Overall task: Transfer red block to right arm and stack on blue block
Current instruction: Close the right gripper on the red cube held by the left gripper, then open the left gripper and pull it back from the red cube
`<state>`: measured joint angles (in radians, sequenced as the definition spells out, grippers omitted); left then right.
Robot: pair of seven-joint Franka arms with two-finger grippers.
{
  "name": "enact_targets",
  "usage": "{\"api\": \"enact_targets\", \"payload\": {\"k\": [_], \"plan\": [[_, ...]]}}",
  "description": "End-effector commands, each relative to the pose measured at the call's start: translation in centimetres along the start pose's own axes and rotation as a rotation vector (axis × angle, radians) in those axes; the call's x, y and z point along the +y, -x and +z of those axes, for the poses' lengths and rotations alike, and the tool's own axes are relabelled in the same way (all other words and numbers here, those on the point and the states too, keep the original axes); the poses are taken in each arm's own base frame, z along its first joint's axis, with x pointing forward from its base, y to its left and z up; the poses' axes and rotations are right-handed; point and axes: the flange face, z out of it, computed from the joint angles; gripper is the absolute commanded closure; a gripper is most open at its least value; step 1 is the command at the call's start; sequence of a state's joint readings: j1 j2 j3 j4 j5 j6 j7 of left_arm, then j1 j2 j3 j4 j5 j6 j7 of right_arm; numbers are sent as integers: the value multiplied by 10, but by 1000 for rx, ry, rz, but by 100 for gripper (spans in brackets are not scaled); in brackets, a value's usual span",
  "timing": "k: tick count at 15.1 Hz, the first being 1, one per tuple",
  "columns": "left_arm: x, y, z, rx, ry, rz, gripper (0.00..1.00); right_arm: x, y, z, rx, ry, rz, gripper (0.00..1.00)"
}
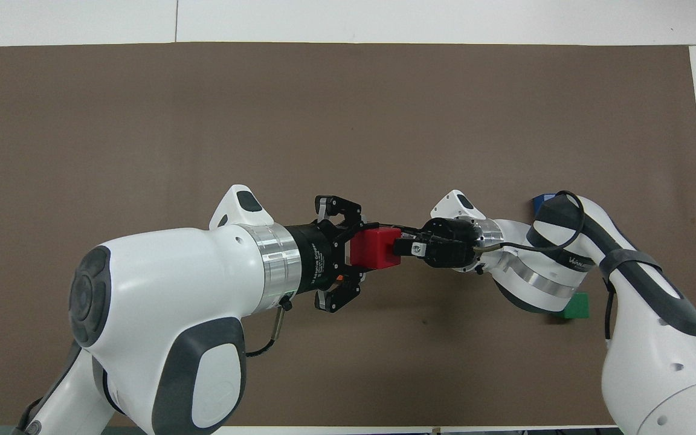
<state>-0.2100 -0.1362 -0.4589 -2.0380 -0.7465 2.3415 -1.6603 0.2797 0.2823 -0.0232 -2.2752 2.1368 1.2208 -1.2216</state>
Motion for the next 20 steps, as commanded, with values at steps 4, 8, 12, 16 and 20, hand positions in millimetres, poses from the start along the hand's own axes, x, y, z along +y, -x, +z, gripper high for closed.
{"api": "enact_targets", "payload": {"k": [4,8,12,16,20], "plan": [[-9,-1,-4,-10,14,-21,100,3,-5,-1,18,-2,-24,23],[-8,-2,-5,-10,13,-21,100,3,-4,-1,19,3,-24,100],[-10,-2,-5,-6,19,-27,93,3,-5,-2,20,3,-24,100],[-9,-3,-7,-7,18,-66,0,2,-6,-2,20,0,-27,100],[-7,-6,-21,-2,35,-65,0,1,-6,-1,19,-2,-28,100]]}}
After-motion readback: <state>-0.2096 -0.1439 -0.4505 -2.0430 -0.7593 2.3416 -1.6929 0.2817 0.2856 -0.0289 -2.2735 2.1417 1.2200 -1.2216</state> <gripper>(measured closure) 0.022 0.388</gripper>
